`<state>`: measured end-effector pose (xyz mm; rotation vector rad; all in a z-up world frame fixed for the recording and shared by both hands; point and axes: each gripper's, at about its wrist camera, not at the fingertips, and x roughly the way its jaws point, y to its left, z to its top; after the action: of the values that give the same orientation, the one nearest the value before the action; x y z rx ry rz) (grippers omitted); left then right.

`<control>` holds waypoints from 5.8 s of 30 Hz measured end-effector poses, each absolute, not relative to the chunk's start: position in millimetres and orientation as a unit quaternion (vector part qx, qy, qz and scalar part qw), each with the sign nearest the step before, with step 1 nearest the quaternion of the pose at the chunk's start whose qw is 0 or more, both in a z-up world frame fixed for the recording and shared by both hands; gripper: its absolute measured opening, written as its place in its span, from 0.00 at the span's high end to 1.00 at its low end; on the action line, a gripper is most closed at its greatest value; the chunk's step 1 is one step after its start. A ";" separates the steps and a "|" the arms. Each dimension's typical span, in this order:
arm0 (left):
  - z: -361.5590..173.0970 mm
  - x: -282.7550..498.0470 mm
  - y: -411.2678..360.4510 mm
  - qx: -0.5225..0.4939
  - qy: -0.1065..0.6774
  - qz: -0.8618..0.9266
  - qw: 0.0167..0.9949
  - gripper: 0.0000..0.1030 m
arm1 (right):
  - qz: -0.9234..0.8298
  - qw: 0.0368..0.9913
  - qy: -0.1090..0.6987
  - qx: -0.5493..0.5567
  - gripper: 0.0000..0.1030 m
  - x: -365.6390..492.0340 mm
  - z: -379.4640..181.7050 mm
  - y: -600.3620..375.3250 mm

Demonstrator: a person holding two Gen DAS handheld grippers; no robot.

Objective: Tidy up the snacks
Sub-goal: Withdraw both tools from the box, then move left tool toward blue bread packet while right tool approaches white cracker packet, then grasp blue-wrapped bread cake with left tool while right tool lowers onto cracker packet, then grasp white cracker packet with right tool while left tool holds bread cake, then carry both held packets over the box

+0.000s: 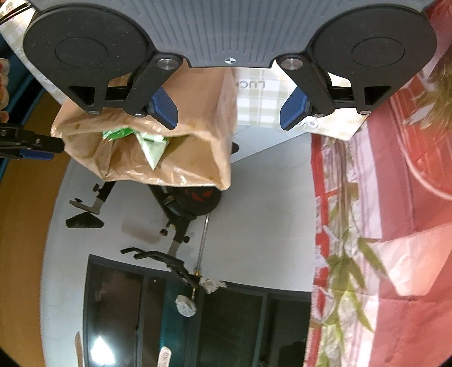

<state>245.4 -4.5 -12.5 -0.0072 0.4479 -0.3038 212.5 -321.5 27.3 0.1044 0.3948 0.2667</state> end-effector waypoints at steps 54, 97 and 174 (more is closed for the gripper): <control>-152.9 174.3 -28.0 0.003 0.358 -0.167 0.919 0.21 | 0.145 0.919 0.366 0.005 0.26 125.8 -139.8 -277.4; -184.4 219.2 -123.6 0.055 0.387 -0.249 0.886 0.28 | 0.137 0.901 0.410 0.038 0.39 130.6 -160.9 -293.9; 2.2 256.1 -62.2 0.006 0.153 -0.212 0.965 0.29 | 0.212 0.965 0.150 0.035 0.51 195.0 19.8 -309.1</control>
<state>256.1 -62.2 2.2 0.0113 0.3092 -0.4283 195.0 -309.1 19.8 0.0700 0.3042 0.4286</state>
